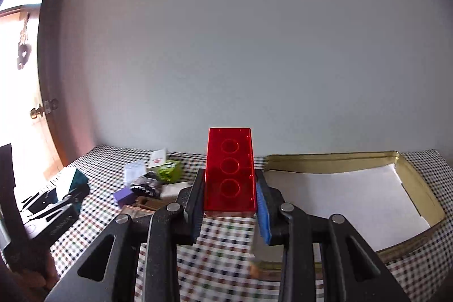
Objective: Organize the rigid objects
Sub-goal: 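Carry both blocks into the gold tin and release them onto the paper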
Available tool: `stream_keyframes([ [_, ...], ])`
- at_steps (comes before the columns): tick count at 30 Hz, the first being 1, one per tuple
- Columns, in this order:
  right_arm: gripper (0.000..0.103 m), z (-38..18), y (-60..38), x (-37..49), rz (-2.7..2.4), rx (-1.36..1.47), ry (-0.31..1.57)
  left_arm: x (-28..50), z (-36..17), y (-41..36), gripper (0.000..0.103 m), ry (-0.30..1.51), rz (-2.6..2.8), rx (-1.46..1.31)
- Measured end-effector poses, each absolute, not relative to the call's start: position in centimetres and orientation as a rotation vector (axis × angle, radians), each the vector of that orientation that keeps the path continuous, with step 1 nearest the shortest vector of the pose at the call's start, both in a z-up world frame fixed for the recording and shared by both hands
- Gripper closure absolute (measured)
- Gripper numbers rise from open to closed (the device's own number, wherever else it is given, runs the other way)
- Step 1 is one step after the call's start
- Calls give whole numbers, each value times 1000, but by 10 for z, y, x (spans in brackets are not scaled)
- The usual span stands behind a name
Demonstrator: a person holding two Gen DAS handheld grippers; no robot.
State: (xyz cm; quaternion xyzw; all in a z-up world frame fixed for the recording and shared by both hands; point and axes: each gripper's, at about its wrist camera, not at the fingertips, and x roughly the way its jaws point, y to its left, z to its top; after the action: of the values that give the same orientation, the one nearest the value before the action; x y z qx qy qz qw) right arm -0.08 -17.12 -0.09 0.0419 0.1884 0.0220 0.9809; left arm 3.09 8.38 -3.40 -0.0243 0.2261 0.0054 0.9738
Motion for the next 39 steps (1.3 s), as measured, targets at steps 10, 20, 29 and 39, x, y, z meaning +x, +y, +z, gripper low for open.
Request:
stream_keyframes([
  [10,69,-8,-258,-20,-140,69,380,21,-21,24,61,424,-85,27],
  [20,69,-20,-311,-23,-274,31,422,21,-12,-76,61,420,-235,62],
  [29,69,-34,-335,-8,-314,104,499,37,-17,-160,61,473,-313,82],
  [39,69,-46,-347,3,-316,165,576,49,-39,-192,61,543,-324,134],
])
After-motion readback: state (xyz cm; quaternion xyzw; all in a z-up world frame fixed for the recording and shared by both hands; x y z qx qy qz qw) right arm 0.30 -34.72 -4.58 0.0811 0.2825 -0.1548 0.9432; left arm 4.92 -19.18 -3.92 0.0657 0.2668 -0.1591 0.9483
